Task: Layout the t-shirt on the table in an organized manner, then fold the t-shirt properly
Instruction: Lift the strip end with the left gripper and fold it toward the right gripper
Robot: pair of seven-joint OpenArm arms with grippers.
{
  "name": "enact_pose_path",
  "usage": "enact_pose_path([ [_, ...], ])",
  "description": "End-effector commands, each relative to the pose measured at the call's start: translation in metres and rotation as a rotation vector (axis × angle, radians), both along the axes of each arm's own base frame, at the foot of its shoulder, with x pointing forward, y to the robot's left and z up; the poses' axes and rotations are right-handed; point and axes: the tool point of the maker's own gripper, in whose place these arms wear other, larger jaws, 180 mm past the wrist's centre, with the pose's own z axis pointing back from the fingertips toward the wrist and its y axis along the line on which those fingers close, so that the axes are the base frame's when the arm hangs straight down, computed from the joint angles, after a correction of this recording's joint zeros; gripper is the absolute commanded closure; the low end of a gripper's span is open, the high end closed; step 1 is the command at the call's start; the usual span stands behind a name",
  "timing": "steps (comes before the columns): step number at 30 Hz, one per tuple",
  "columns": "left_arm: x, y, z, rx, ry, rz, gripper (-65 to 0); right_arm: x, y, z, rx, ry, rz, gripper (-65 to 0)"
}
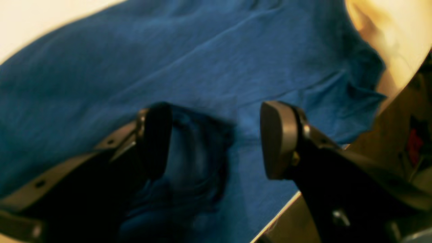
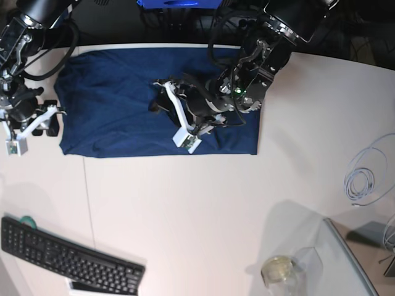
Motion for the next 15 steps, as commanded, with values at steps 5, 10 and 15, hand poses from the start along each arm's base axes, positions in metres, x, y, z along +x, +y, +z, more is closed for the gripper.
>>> enact_pose_path([
  [5,0.001,-0.028,0.025,-0.075,-0.047,-0.036,-39.0,0.011,-0.004,0.013,-0.009,-0.055,0.001,-24.5],
  [10,0.016,0.009,0.044,-0.047,-0.092,0.074,-37.2,0.010,-0.005,0.012,-0.010,-0.052,0.002,-24.5],
  [15,0.029,0.077,0.044,0.059,-0.069,0.243,-6.1,0.009,-0.006,0.012,-0.013,-0.050,0.000,-24.5],
])
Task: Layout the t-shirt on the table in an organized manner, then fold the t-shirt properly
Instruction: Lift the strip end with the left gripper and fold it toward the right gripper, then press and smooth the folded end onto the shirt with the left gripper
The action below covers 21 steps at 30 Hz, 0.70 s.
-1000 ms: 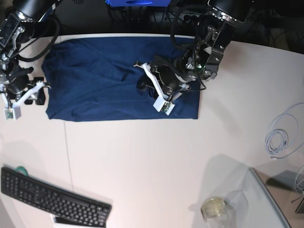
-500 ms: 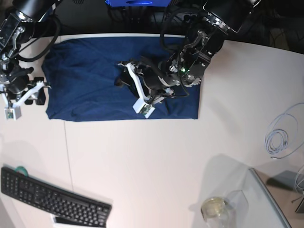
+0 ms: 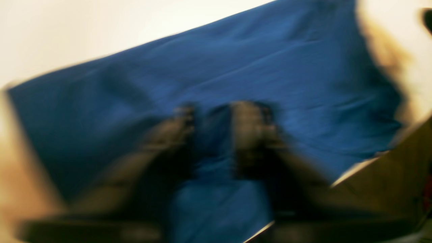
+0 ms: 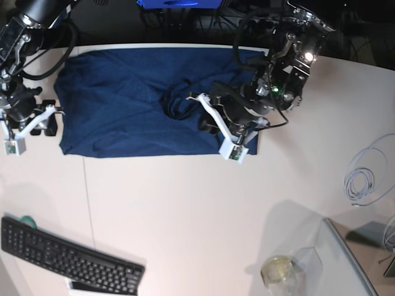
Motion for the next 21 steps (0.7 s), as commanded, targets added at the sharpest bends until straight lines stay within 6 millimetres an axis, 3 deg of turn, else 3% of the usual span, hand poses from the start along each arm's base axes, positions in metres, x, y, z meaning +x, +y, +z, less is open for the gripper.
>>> enact_pose_path([
  [1,0.009,-0.002,0.012,-0.029,-0.040,0.005,0.0,0.009,-0.004,0.012,-0.009,-0.052,0.002,-24.5],
  [4,0.009,0.017,-0.001,0.014,-0.011,0.031,0.0,0.011,-0.003,0.013,-0.007,-0.056,0.002,-24.5],
  [8,0.005,0.026,-0.024,0.043,0.048,0.050,0.0,0.012,-0.002,0.013,-0.004,-0.058,0.001,-24.5],
  [18,-0.005,0.038,-0.056,0.077,0.127,0.084,0.0,0.014,-0.002,0.014,-0.003,-0.062,0.001,-24.5],
  [21,-0.009,0.025,-0.060,0.073,0.122,0.043,0.0,0.014,-0.002,0.014,-0.003,-0.062,0.001,-24.5],
])
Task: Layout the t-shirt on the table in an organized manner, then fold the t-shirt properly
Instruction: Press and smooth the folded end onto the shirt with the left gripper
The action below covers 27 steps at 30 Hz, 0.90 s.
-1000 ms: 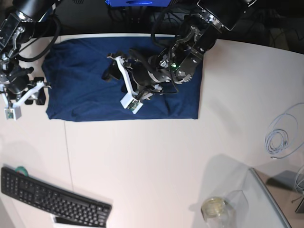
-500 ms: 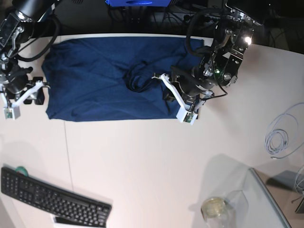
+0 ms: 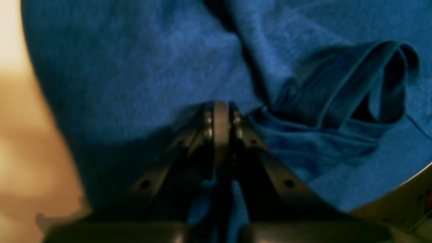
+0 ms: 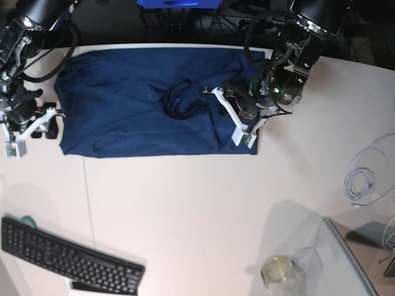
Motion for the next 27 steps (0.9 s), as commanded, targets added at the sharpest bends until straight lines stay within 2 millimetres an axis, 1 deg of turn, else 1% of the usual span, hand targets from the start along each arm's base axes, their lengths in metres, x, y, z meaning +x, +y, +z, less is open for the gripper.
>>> enact_pose_path([
  [1,0.006,-0.010,0.007,-0.023,-0.029,-0.015,0.0,0.009,-0.003,0.012,-0.006,-0.051,0.001,-24.5],
  [7,-0.016,-0.036,0.000,-0.032,0.002,-0.109,0.0,0.009,-0.003,0.011,-0.006,-0.049,0.001,-24.5],
  [10,-0.024,-0.047,0.003,-0.049,0.007,-0.139,0.0,0.009,-0.003,0.011,-0.006,-0.049,0.001,-24.5],
  [13,-0.028,-0.059,0.013,-0.072,-0.012,-0.169,0.0,0.008,-0.003,0.011,-0.006,-0.047,0.001,-24.5],
  [16,-0.037,-0.067,0.019,-0.091,-0.019,-0.188,0.0,0.008,-0.003,0.011,-0.006,-0.047,0.001,-24.5],
  [21,-0.041,-0.073,0.019,-0.106,-0.012,-0.197,0.0,0.009,-0.003,0.011,-0.006,-0.049,0.001,-24.5],
  [23,-0.049,-0.083,0.020,-0.116,-0.006,-0.233,0.0,0.009,-0.003,0.012,-0.006,-0.051,0.001,-24.5],
  [27,-0.069,-0.109,0.022,-0.143,0.011,-0.315,0.0,0.013,-0.003,0.014,-0.006,-0.058,0.002,-24.5],
])
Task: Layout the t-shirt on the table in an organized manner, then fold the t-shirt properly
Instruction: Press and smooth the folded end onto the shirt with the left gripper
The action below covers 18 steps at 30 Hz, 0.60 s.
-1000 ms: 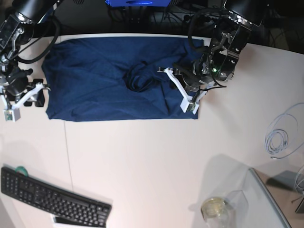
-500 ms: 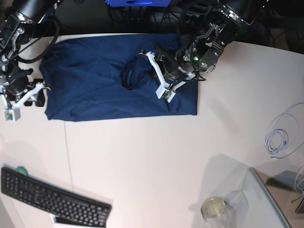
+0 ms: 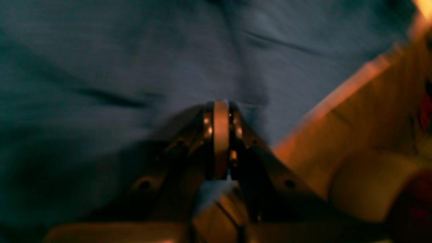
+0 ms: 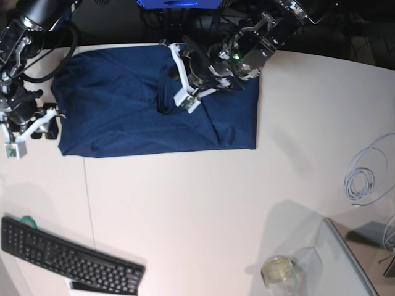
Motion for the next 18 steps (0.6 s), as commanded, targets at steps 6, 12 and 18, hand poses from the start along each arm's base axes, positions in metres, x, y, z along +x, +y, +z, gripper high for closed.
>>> enact_pose_path([
  [6,-0.003,-0.019,0.014,-0.051,-0.024,-0.034,0.0,0.012,-0.003,0.012,-0.008,-0.028,0.006,-24.5],
  [12,0.031,-0.002,0.034,-0.071,-0.095,0.055,0.0,0.012,-0.003,0.012,-0.008,-0.028,0.006,-24.5],
  [18,0.045,0.018,0.030,-0.041,-0.105,0.107,0.0,0.012,-0.003,0.012,-0.008,-0.028,0.006,-24.5],
])
